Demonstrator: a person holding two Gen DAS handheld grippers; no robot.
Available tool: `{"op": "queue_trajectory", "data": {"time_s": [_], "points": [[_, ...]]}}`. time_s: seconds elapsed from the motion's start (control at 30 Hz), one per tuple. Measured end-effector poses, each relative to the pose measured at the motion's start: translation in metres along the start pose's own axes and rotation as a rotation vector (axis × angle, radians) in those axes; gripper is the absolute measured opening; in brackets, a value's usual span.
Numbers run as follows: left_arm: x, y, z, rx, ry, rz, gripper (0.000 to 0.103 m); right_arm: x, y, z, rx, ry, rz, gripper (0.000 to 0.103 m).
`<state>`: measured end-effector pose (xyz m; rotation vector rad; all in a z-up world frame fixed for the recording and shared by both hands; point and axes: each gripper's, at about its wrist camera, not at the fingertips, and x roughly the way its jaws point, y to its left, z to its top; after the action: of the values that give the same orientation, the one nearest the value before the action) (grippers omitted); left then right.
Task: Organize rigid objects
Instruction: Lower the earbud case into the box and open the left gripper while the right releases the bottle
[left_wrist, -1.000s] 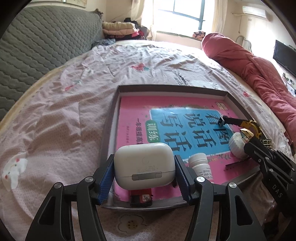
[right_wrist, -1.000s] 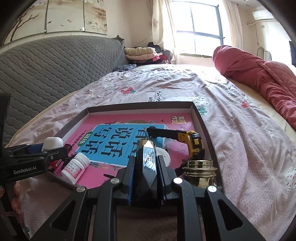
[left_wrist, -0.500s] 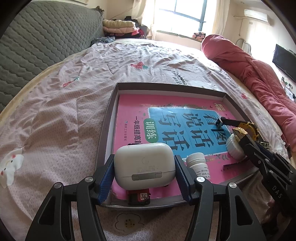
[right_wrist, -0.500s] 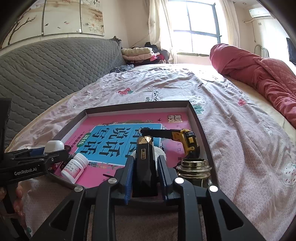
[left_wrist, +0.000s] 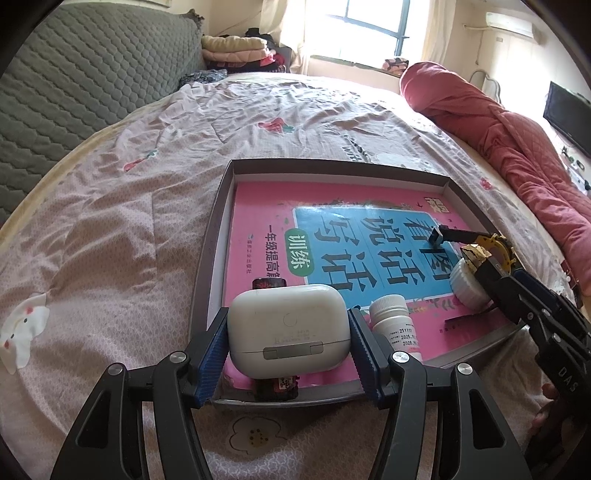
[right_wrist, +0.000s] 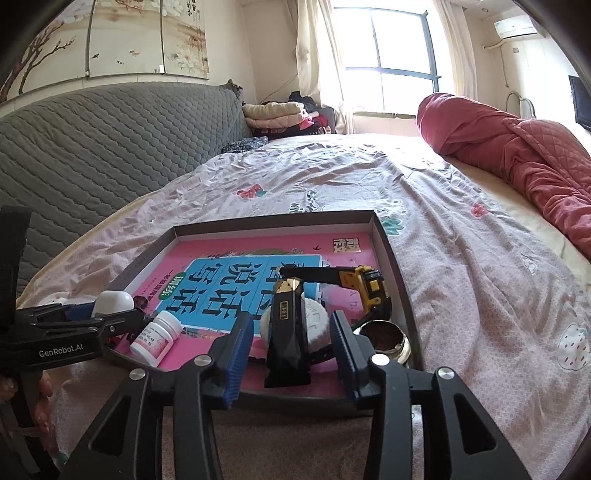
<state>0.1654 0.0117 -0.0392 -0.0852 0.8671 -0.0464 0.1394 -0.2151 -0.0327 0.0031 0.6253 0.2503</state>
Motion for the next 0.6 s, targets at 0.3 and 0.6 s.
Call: {"op": "queue_trajectory", "data": {"time_s": [0.3,0.6], "points": [[-0.001,-0.002,-0.001,-0.001,0.003,0.005,0.063,-0.007,-0.007,0.002,0.024,-0.016,0.001,0.044],[-0.003,-0.002,-0.001,-0.007,-0.009,0.004,0.064,-0.011,-0.007,0.002,0.019,-0.025,-0.005,0.051]]}}
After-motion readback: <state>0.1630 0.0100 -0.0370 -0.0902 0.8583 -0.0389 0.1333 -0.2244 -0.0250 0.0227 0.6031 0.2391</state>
